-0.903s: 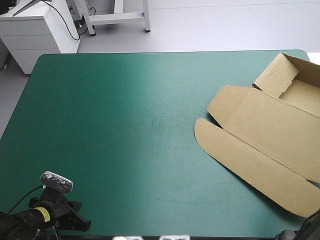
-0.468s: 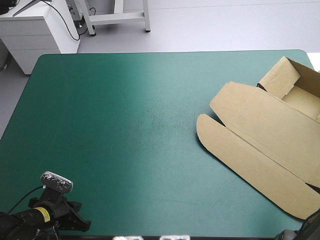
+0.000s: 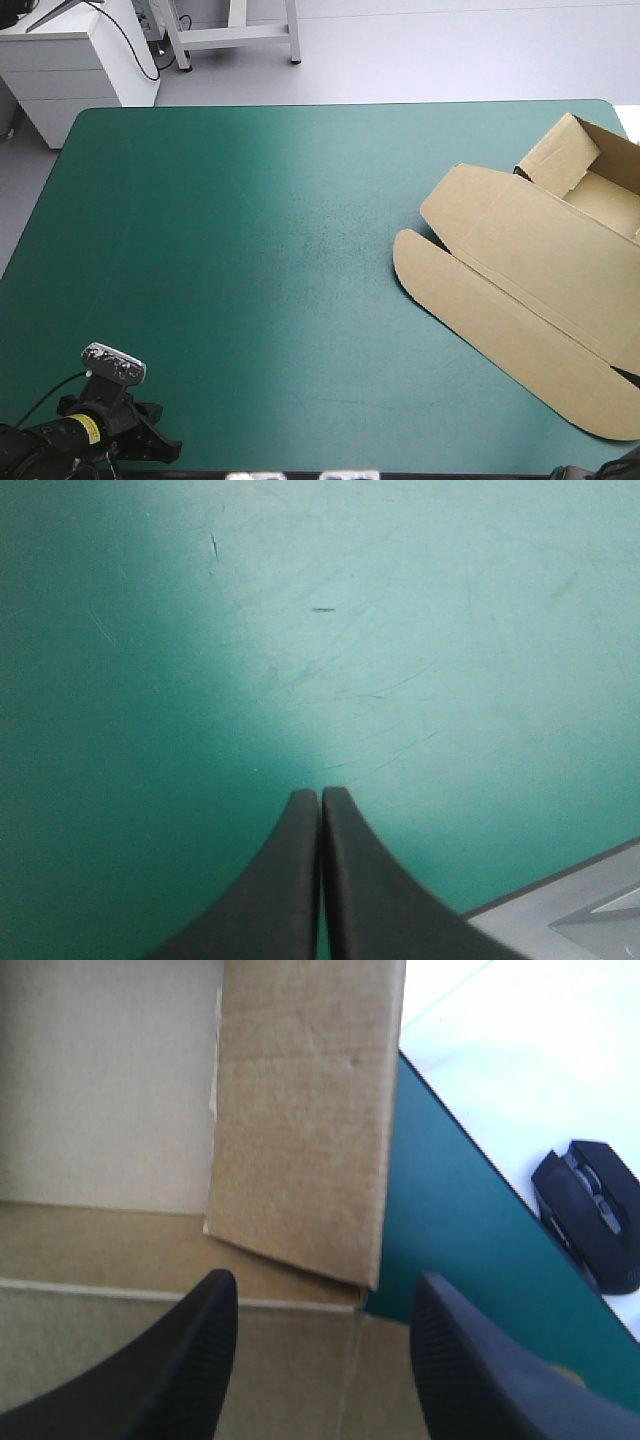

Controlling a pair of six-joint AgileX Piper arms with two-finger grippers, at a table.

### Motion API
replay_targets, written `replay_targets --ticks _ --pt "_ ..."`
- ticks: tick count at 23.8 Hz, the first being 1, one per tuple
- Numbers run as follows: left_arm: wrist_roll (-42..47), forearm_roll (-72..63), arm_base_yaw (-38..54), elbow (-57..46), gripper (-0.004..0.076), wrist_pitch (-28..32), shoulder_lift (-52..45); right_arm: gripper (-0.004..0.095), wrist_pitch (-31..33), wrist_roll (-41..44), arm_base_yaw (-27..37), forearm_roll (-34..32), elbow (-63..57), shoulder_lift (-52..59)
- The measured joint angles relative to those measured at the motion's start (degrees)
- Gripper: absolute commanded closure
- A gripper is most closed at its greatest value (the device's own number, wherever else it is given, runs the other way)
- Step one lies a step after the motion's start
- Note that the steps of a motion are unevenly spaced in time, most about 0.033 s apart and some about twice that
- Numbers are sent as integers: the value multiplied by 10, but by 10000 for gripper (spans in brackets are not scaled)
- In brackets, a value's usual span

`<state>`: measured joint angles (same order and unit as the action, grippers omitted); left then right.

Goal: Fold the box

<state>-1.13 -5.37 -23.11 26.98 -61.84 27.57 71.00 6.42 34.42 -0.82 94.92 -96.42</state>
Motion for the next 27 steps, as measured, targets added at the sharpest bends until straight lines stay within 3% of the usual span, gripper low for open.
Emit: replay_targets --ticks 5,11,13,16,22,27 --pt "0 0 0 0 732 0 0 506 1 -20 0 28 -93 84" --pt "0 0 0 0 732 0 0 795 1 -64 -1 130 -160 200" --pt "1 0 0 0 732 0 0 841 2 -83 -16 166 -178 260" --pt "6 0 0 0 732 0 0 861 2 -95 -53 171 -189 320" --pt "11 -2 0 0 732 1 0 864 2 -104 -236 115 -283 515" --pt "11 -51 0 0 732 10 0 876 -8 -113 -273 108 -436 657"
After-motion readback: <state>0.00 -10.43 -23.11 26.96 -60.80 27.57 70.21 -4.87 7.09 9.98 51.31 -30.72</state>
